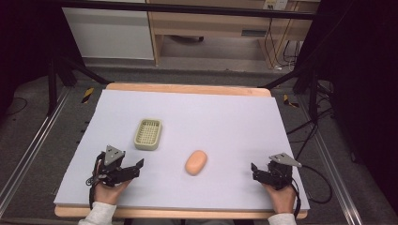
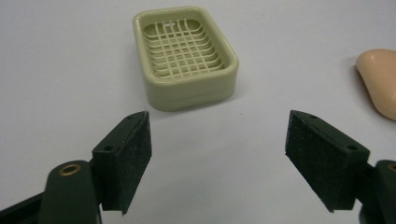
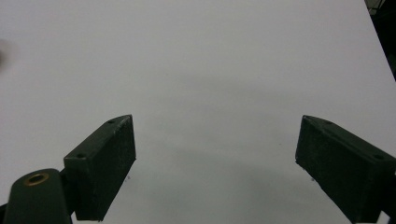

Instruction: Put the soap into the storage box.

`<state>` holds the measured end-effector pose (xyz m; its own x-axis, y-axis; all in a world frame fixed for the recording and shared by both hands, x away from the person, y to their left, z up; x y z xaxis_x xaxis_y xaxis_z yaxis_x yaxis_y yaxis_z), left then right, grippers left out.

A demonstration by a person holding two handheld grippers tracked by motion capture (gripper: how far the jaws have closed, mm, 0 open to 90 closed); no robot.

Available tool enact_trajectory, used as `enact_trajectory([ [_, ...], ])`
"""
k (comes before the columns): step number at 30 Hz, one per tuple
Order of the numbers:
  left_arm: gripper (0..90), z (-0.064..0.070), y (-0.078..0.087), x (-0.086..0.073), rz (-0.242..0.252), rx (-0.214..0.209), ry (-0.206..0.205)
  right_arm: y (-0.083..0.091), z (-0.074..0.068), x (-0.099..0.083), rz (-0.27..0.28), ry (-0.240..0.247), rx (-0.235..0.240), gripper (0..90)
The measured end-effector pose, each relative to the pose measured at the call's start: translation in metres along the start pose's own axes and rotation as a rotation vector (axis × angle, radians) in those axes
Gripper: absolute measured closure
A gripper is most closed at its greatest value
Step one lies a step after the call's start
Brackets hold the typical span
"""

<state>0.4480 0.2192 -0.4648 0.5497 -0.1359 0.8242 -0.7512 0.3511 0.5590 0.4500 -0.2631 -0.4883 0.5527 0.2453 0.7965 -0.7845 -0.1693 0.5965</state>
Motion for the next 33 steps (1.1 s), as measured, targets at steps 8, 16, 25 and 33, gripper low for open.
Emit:
enact_trajectory([
  [8, 21.1, 0.015, -0.004, 0.001, -0.008, -0.03, -0.03, 0.001, -0.001, 0.0, 0.003, 0.0, 0.001, 12.3],
  [16, 19.5, 0.023, -0.006, 0.003, 0.0, -0.044, -0.034, 0.002, -0.003, 0.0, 0.002, 0.003, 0.002, 12.2],
  [25, 18.5, 0.036, -0.009, 0.007, 0.004, -0.067, -0.04, 0.002, -0.004, 0.001, 0.006, 0.006, 0.003, 12.2],
  [33, 18.5, 0.043, -0.011, 0.01, 0.002, -0.076, -0.051, 0.002, -0.006, 0.001, 0.005, 0.007, 0.007, 11.9],
])
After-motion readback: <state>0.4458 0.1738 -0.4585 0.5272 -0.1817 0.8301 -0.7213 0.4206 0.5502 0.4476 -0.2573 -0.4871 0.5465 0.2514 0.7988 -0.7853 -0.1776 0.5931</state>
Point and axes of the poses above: each handheld gripper's, and its own axes: y roughly backward along the jaws, x roughly out of its top, z roughly to its right, the point moved 3 cm from there along -y, roughly forward along the jaws, and after that the axes turned 5 degrees about y, right-handed, at the moved point
